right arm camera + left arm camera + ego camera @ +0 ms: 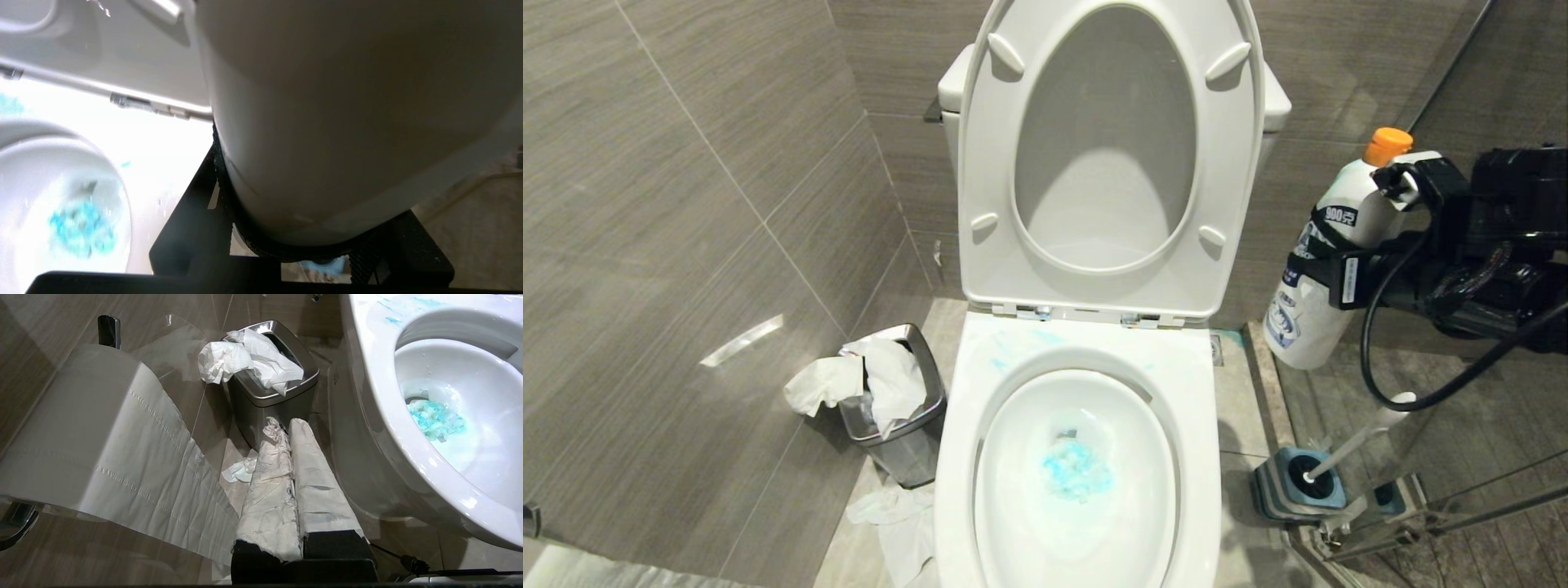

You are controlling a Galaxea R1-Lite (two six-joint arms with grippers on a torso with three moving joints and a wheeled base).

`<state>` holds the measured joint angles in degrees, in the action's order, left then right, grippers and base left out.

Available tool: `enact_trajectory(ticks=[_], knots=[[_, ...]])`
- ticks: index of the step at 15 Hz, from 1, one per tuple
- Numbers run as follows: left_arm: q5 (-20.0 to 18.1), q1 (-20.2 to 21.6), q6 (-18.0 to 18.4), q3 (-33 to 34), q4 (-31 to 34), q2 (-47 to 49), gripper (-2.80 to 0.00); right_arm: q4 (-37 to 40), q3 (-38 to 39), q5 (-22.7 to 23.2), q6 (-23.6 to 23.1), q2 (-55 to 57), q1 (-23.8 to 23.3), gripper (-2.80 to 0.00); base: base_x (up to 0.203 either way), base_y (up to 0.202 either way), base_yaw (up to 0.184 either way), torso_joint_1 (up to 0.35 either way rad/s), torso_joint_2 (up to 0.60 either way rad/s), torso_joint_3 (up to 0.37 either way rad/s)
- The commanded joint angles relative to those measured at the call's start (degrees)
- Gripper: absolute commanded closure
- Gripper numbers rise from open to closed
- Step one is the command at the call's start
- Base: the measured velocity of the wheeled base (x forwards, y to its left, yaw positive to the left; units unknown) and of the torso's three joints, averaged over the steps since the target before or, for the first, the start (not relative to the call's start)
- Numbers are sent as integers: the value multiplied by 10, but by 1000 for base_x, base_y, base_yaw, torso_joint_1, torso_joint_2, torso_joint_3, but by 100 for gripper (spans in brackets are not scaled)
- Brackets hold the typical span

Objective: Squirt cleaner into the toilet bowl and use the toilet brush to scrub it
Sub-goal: Place the cleaning agent on the floor

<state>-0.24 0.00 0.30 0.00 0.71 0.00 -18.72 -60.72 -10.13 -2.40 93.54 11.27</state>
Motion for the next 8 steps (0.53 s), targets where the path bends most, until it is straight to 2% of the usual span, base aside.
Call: enact_trajectory(ticks=[1,4,8], knots=[[0,0,0,0,0,0,0,-60,10,-1,17,71,-7,0,0,0,0,0,0,0],[0,0,2,0,0,0,0,-133,34,0,24,118,-15,0,0,0,0,0,0,0],[0,0,2,-1,0,0,0,-270,55,-1,20,198,-38,0,0,0,0,0,0,0]])
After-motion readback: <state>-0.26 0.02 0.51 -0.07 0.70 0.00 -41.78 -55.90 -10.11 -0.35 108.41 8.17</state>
